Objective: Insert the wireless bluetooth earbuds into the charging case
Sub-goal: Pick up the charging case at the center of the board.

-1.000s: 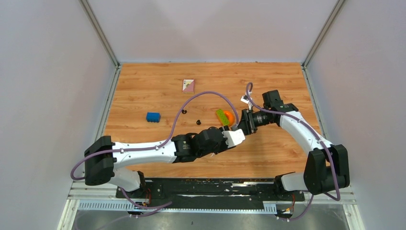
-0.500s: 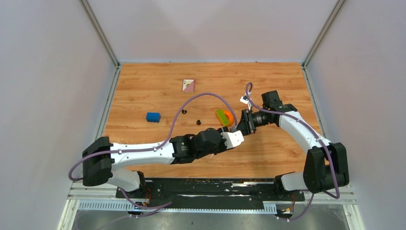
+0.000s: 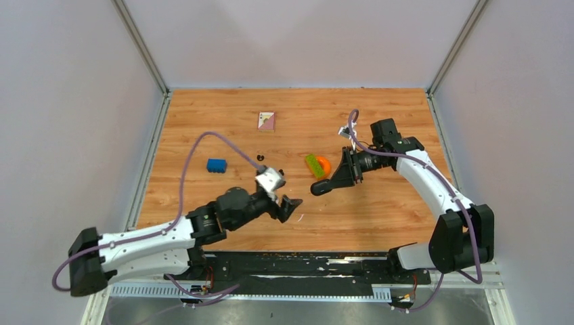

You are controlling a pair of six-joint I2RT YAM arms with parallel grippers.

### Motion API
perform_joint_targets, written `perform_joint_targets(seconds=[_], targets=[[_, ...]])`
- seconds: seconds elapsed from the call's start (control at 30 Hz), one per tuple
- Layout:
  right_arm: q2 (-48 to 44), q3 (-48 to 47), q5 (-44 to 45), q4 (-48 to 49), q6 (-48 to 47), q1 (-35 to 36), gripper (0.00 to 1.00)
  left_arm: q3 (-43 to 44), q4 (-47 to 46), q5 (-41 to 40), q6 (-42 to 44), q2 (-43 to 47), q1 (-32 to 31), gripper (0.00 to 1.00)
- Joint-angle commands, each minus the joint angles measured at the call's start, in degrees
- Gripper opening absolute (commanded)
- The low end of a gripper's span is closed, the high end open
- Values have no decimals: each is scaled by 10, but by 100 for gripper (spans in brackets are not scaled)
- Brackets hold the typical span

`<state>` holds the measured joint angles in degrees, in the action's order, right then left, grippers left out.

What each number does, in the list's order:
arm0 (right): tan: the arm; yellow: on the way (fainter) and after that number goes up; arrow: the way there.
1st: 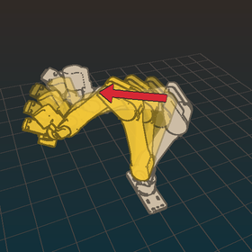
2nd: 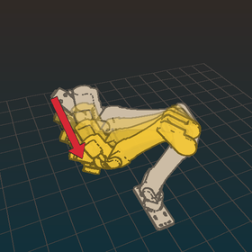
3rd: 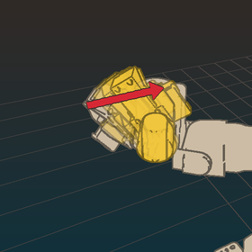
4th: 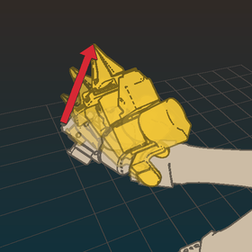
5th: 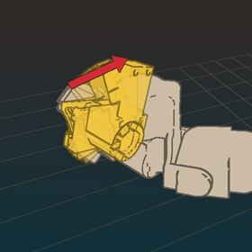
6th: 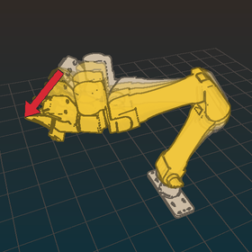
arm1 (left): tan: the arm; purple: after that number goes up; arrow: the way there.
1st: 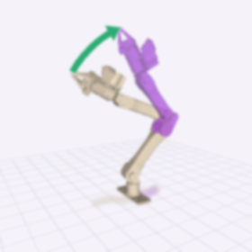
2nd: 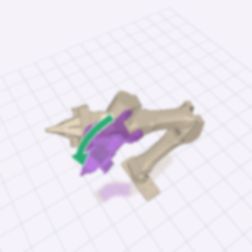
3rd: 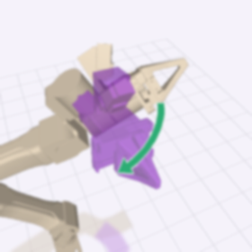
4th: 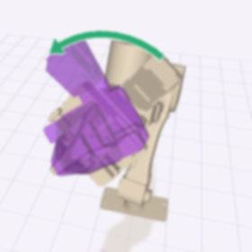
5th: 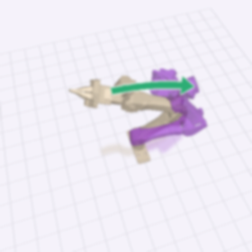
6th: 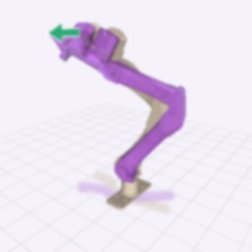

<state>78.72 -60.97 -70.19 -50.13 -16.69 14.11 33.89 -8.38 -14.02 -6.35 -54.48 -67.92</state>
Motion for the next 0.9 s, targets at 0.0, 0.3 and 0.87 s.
perform_joint_targets(seconds=[0.0, 0.3, 0.87], targets=[[-15, -41, -52, -25, -69, -3, 0, -116, -217, 104, -252, 111, 95, 83], [-91, -8, -118, 175, 70, -5, 0, -129, -424, 274, -366, -11, 122, 81], [-146, 76, -89, 325, 215, 2, 2, -109, -685, 311, -401, -183, 122, 60]])
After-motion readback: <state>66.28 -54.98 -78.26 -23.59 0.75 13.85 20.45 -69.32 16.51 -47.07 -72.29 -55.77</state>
